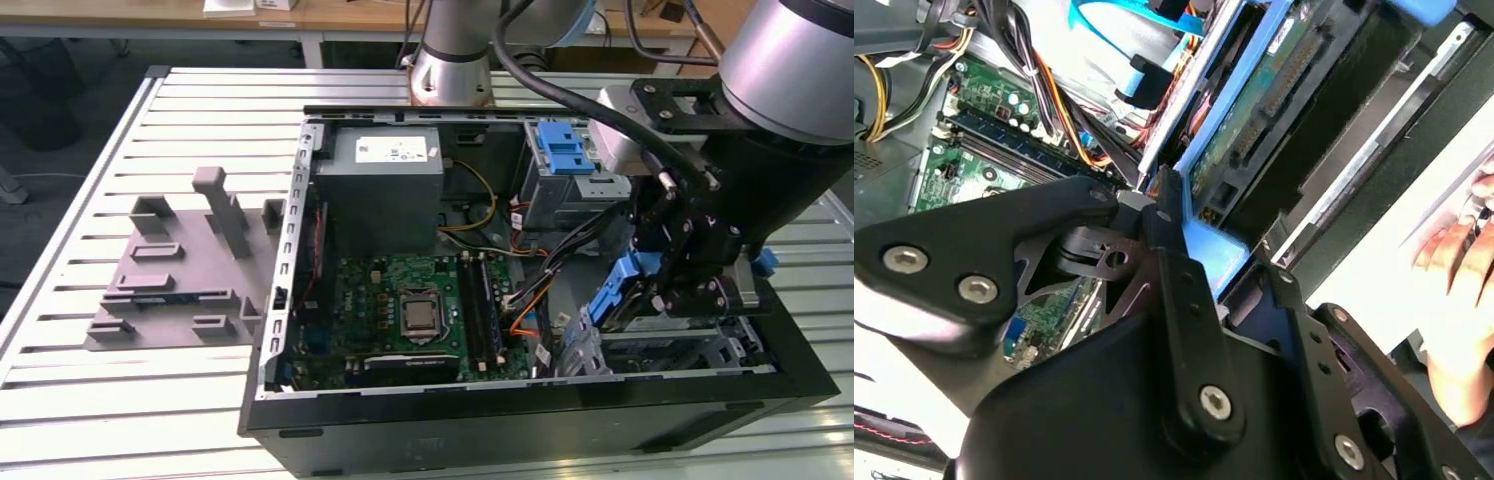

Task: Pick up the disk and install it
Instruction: 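Insert the disk into the insertion slot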

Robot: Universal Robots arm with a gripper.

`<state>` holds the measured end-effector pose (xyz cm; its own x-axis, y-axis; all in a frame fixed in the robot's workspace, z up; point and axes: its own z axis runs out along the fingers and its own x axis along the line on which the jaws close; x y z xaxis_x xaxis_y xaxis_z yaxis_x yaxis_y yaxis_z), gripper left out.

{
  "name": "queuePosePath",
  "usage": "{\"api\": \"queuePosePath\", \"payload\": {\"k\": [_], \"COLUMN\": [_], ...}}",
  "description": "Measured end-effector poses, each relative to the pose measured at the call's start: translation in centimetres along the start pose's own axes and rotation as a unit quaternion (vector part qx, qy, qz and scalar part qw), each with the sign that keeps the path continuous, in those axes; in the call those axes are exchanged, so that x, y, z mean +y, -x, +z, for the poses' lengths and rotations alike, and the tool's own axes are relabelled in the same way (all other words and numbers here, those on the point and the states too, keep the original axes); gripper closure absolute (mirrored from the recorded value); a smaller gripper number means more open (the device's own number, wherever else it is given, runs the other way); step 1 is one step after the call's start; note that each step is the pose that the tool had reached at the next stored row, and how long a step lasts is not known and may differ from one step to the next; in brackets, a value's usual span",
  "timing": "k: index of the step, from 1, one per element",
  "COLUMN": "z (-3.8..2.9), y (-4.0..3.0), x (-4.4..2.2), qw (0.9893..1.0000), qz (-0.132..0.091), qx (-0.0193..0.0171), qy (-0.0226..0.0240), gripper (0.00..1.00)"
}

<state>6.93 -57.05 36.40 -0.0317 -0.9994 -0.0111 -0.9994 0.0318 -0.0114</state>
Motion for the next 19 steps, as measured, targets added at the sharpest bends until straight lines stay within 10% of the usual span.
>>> {"api": "queuePosePath", "payload": {"k": [7, 19], "z": [0.01, 0.00], "y": [0.00, 0.00], "x": [0.00, 0.00], "qw": [1.0000, 1.0000], "qz": [0.000, 0.000], "qx": [0.0000, 0.0003], "qy": [0.0000, 0.0000], "gripper": [0.56, 0.89]}}
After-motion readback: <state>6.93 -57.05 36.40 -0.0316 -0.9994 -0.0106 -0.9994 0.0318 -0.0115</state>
